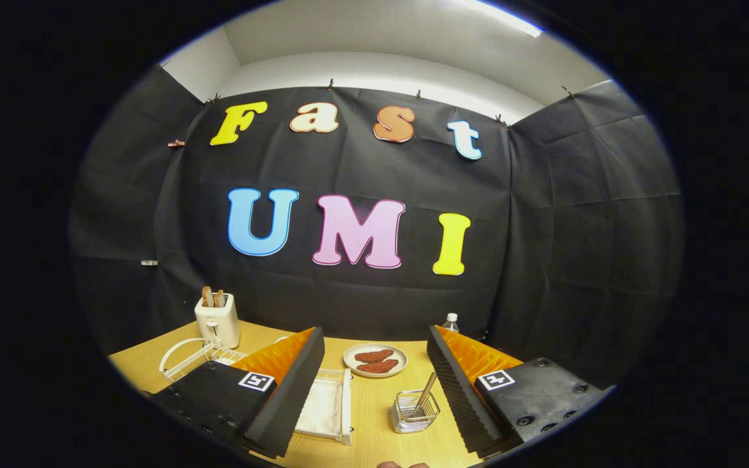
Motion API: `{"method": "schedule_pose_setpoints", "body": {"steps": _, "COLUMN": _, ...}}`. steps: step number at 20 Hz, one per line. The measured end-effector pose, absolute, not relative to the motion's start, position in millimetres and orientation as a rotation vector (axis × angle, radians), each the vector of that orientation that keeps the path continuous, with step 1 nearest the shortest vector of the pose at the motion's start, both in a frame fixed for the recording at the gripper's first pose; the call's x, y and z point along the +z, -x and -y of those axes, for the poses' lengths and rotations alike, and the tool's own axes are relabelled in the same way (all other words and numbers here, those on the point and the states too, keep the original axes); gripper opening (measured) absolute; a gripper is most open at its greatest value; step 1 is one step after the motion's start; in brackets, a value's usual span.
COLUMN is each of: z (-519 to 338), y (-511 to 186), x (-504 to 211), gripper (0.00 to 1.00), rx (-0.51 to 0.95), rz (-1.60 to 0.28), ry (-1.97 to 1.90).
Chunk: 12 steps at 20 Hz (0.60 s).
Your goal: Take the plate from the dish rack, then take the spoon from the basket and place it into the plate.
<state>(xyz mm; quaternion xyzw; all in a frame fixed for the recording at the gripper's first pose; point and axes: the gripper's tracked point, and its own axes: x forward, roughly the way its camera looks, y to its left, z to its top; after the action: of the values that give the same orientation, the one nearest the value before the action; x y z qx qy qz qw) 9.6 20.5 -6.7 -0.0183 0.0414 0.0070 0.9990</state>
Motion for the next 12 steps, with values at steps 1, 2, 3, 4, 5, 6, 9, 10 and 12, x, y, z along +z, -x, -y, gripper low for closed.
{"method": "schedule_pose_setpoints", "body": {"steps": 1, "z": -24, "y": -16, "x": -10, "gripper": 0.97, "rx": 0.016, "rz": -0.105, "ry": 0.049}}
{"method": "schedule_pose_setpoints", "body": {"steps": 2, "z": -25, "y": -22, "x": -13, "gripper": 0.97, "rx": 0.015, "rz": -0.122, "ry": 0.068}}
{"method": "schedule_pose_setpoints", "body": {"steps": 3, "z": -29, "y": -30, "x": -14, "gripper": 0.97, "rx": 0.015, "rz": -0.132, "ry": 0.085}}
{"method": "schedule_pose_setpoints", "body": {"steps": 4, "z": -34, "y": -37, "x": -16, "gripper": 0.97, "rx": 0.021, "rz": -0.146, "ry": 0.089}}
{"method": "schedule_pose_setpoints", "body": {"steps": 5, "z": -44, "y": -45, "x": -22, "gripper": 0.97, "rx": 0.032, "rz": -0.168, "ry": 0.084}}
{"method": "schedule_pose_setpoints", "body": {"steps": 6, "z": -54, "y": -51, "x": -26, "gripper": 0.97, "rx": 0.044, "rz": -0.191, "ry": 0.074}}
{"method": "schedule_pose_setpoints", "body": {"steps": 9, "z": -79, "y": -73, "x": -45, "gripper": 0.97, "rx": 0.062, "rz": -0.264, "ry": 0.085}}
{"method": "schedule_pose_setpoints", "body": {"steps": 10, "z": -89, "y": -79, "x": -54, "gripper": 0.97, "rx": 0.073, "rz": -0.289, "ry": 0.093}}
{"method": "schedule_pose_setpoints", "body": {"steps": 12, "z": -106, "y": -90, "x": -72, "gripper": 0.98, "rx": 0.082, "rz": -0.342, "ry": 0.115}}
